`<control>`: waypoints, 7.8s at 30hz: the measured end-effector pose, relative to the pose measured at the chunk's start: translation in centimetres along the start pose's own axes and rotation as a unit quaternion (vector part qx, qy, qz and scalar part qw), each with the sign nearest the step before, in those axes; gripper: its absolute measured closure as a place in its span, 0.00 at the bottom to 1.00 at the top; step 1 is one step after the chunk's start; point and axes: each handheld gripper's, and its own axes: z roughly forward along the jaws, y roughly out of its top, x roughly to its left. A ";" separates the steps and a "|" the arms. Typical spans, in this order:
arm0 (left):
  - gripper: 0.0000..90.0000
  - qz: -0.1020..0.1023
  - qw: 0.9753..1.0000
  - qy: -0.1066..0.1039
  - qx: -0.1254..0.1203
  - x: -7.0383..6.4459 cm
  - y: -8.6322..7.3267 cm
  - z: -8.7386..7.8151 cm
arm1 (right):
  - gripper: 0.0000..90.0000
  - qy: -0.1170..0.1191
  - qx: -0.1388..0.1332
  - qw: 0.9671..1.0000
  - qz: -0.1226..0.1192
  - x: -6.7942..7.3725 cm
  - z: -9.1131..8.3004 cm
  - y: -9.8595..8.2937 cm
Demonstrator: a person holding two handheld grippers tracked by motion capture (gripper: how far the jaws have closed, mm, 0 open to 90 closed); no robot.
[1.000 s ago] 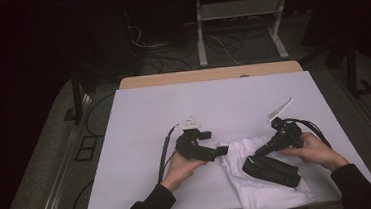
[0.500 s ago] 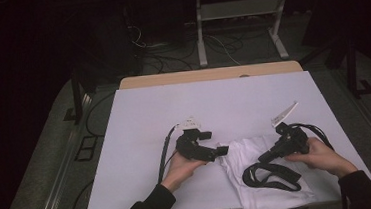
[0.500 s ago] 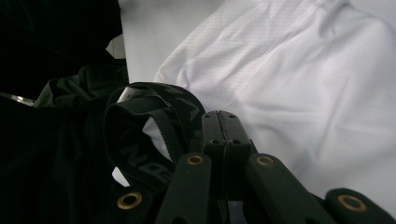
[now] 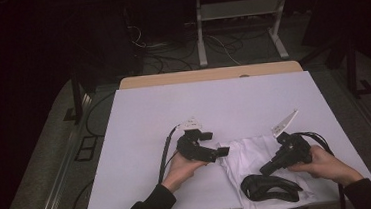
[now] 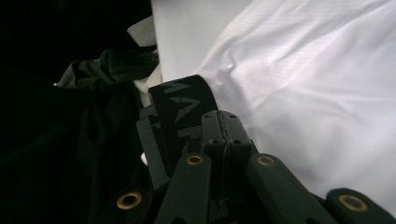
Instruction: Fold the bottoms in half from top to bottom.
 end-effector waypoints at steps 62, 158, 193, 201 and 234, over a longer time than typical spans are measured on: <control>0.03 -0.017 1.000 0.007 0.009 0.9 -0.2 0.4 | 0.73 -0.068 -0.018 0.996 -0.050 2.3 -0.9 0.6; 0.96 -0.009 0.995 0.063 0.076 1.3 -0.4 3.6 | 0.95 -0.204 -0.105 0.970 0.083 -7.8 -5.3 -1.2; 0.96 -0.009 0.992 0.114 0.060 4.0 1.5 -2.4 | 0.95 -0.211 -0.141 0.964 0.074 -7.8 -3.9 4.6; 0.96 -0.008 0.990 0.124 0.067 5.7 2.2 -3.6 | 0.95 -0.214 -0.147 0.963 0.072 -8.0 -3.1 6.3; 0.96 -0.001 0.985 0.158 0.065 12.7 6.3 -2.3 | 0.95 -0.234 -0.206 0.945 0.100 -10.5 -3.0 8.9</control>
